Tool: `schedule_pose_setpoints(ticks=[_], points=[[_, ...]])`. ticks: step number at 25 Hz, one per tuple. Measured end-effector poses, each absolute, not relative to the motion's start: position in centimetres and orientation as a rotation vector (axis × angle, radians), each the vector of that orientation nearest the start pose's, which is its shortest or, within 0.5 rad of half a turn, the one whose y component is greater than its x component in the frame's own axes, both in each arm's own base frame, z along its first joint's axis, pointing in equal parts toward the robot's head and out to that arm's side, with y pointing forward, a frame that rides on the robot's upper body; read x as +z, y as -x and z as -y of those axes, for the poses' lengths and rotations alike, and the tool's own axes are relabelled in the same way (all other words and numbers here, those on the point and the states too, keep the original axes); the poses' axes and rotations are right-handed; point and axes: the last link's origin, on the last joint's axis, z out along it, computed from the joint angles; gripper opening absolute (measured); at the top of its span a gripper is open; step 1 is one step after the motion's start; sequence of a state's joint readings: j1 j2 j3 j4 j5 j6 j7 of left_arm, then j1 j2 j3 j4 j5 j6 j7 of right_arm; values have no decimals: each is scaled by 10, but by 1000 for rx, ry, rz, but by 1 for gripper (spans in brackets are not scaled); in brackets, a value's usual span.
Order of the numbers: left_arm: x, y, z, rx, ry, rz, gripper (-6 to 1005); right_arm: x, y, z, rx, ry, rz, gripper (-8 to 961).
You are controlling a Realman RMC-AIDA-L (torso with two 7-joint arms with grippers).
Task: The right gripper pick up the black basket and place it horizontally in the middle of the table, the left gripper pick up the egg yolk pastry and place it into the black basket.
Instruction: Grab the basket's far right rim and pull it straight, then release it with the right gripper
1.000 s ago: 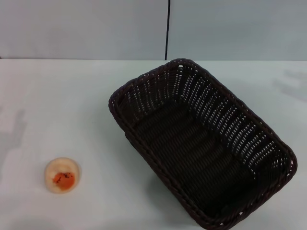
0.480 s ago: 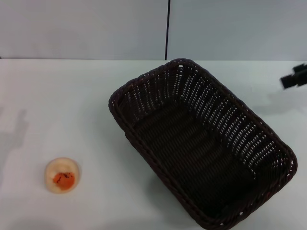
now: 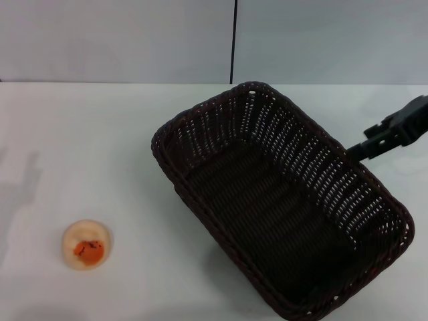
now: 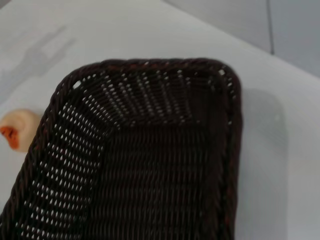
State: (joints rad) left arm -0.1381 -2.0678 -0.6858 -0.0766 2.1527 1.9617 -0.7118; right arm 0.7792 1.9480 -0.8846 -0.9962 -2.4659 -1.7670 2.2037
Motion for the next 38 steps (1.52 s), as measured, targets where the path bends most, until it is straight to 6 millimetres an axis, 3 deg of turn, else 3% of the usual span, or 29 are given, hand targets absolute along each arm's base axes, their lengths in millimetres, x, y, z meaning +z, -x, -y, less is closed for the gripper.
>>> schedule_pose_setpoints(ticks=[8,18,30,38], points=[[51,336,-188,-1421,1308,502,652,37,-207,-378,-267,2835,-1075,644],[50,336,-188,-1420,1309,505,652,26,-210,-374,-306,2854,-1062,620],[50,336,-189,-1417,1310,512,651,27,-210,-374,-306,2853,-1062,222],[49,336,-189,-1418,1308,517,651,40,-205,-378,-168,2825,-1057,195]])
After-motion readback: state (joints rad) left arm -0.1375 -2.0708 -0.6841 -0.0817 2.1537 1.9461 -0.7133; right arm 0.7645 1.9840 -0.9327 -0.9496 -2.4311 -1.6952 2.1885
